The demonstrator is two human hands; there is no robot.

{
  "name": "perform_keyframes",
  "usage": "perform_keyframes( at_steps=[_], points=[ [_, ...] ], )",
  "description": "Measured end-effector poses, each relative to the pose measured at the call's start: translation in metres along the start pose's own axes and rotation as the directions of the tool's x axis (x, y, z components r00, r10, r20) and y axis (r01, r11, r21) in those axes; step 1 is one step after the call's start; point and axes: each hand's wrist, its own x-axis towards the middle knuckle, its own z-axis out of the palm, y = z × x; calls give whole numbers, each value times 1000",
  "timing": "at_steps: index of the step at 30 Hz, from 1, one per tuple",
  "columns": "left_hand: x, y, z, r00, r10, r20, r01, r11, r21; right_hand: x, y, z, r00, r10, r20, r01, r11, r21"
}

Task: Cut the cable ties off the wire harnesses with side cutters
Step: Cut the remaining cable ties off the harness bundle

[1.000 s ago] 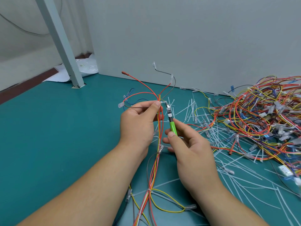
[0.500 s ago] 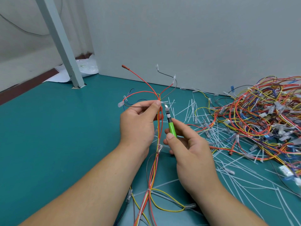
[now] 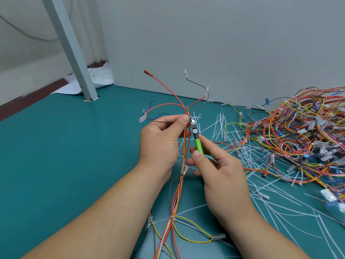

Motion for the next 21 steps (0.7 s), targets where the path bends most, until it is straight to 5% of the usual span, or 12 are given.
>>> perform_keyframes(
  at_steps=[21],
  points=[
    [4, -5, -2, 999, -30, 11, 30, 1000, 8, -2, 1, -3, 991, 127, -27, -124, 986, 111]
  ],
)
